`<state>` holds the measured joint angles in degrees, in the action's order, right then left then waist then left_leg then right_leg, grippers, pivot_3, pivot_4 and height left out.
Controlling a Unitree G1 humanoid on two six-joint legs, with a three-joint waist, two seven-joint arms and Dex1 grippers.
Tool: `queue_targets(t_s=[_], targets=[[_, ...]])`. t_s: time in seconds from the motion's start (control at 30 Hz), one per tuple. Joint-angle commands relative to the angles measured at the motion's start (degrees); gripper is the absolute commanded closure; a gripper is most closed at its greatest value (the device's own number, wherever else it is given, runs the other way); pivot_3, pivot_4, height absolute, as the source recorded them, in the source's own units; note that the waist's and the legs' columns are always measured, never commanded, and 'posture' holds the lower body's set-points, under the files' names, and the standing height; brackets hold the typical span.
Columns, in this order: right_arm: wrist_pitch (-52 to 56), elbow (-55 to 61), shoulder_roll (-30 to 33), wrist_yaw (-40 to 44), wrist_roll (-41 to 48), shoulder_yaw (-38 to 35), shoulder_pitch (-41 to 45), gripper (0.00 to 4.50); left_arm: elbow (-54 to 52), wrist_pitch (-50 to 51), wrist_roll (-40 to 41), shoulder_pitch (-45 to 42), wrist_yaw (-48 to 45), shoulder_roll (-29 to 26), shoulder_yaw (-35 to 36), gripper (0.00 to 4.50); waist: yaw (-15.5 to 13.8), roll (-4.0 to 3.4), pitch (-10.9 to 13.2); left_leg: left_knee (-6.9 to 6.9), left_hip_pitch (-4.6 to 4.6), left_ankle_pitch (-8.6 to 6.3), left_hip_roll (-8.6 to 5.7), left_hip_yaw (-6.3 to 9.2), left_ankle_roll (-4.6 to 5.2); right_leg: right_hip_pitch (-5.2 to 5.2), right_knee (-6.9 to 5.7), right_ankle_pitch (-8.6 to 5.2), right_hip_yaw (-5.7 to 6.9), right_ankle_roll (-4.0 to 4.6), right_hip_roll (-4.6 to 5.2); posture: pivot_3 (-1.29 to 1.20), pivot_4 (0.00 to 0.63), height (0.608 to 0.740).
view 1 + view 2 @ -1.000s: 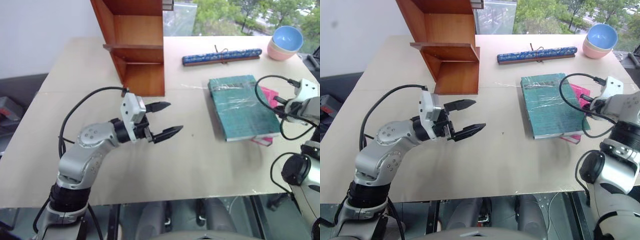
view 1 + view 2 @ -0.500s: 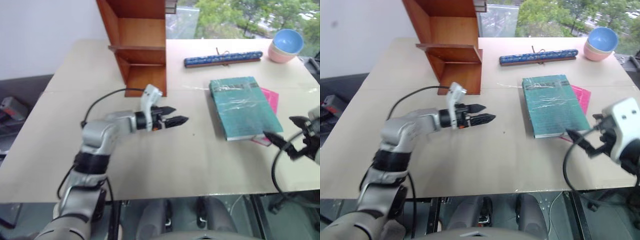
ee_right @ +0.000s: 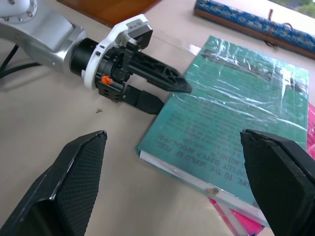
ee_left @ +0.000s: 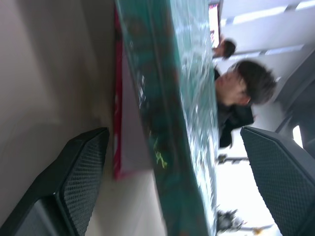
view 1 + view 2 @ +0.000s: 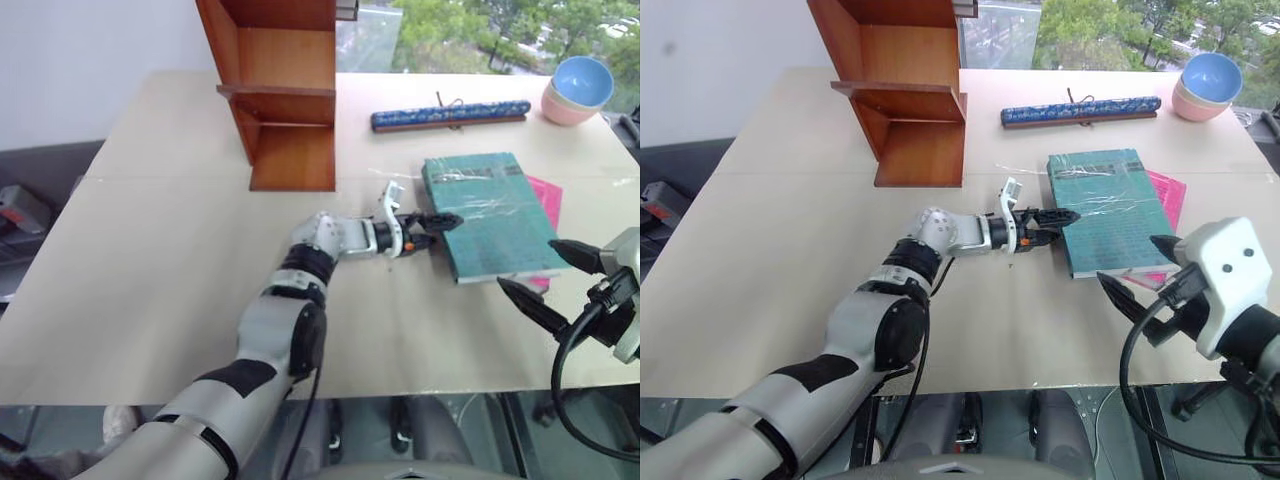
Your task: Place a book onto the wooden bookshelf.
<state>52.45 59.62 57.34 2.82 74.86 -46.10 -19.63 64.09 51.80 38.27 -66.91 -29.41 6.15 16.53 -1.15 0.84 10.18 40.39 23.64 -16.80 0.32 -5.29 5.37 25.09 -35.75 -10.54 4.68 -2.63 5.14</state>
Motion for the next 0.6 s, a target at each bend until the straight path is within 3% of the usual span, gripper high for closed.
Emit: queue_targets(t_s=[0.03, 0.07, 0.13, 0.27, 0.47, 0.6], targets=[[-3.97, 0.38, 2.10, -3.91, 1.70, -0.67, -1.66, 0.06, 3.70, -4.38, -0.01, -2.31, 0.63, 2.09, 3.27, 0.00, -0.19, 0.00, 0.00, 0.01, 0.04, 0.00, 0.00, 0.00, 0.00, 0.03, 0.00, 0.00, 0.01, 0.00, 0.00, 0.00, 0.150, 0.738], [-4.63, 0.38, 2.66, -4.62, 1.97, -0.65, -2.24, 0.06, 4.40, -5.02, 0.00, -2.57, 0.87, 2.33, 3.96, 0.00, -0.33, 0.00, -0.01, 0.01, 0.05, 0.00, -0.01, 0.00, 0.00, 0.03, 0.01, 0.00, 0.02, 0.00, 0.00, 0.00, 0.150, 0.738], [-6.00, 0.38, 3.67, -5.96, 2.84, -1.18, -3.51, 0.00, 5.21, -5.37, 0.23, -2.88, 1.08, 2.55, 5.50, 0.53, -0.55, 0.03, -0.01, 0.01, 0.06, -0.01, -0.01, 0.00, 0.02, 0.03, 0.02, 0.00, 0.02, -0.01, 0.00, 0.00, 0.150, 0.738], [-8.12, 0.38, 4.76, -7.25, 2.83, -0.95, -5.81, 0.00, 5.93, -4.25, 1.14, -2.60, 1.70, 2.51, 8.33, 2.23, -0.83, 0.02, -0.02, 0.02, 0.06, -0.02, -0.01, 0.00, 0.04, 0.03, 0.03, 0.00, 0.03, -0.01, -0.01, 0.00, 0.150, 0.738], [-10.67, 0.38, 5.30, -8.17, 0.91, 1.41, -6.85, 0.00, 5.51, -1.46, 1.62, -2.25, 1.60, 2.64, 10.67, 4.37, -1.01, 0.04, -0.04, 0.03, 0.06, -0.02, -0.01, 0.01, 0.04, 0.03, 0.03, 0.00, 0.04, -0.02, -0.02, 0.00, 0.150, 0.738], [-11.86, 0.38, 5.41, -8.49, -0.61, 3.24, -6.53, 0.00, 5.28, 0.31, 2.30, -1.92, 2.08, 2.22, 12.19, 4.46, -1.01, 0.06, -0.07, 0.04, 0.06, -0.02, -0.01, 0.01, 0.04, 0.02, 0.02, 0.00, 0.04, -0.02, -0.02, 0.00, 0.150, 0.738]])
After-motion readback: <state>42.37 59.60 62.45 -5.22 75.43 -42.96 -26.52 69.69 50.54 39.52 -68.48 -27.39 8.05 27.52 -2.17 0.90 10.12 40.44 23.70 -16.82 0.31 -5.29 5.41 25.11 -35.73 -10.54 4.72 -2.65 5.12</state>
